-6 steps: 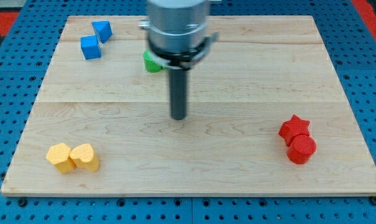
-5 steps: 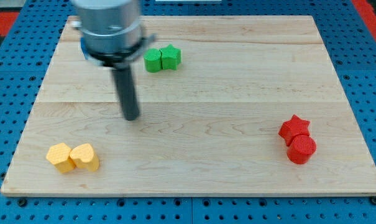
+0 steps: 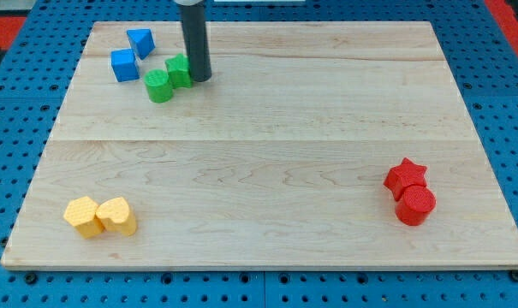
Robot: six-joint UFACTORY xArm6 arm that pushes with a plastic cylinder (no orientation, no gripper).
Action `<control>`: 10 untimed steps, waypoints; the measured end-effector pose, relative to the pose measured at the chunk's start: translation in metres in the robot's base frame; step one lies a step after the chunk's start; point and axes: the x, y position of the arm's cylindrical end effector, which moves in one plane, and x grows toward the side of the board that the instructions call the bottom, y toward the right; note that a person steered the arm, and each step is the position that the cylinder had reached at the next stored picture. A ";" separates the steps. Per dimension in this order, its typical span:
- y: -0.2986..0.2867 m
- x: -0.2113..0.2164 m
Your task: Slightly push the green blocks to the left center of the board
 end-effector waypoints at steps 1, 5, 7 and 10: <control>0.011 -0.025; -0.117 -0.004; -0.115 0.034; -0.158 0.082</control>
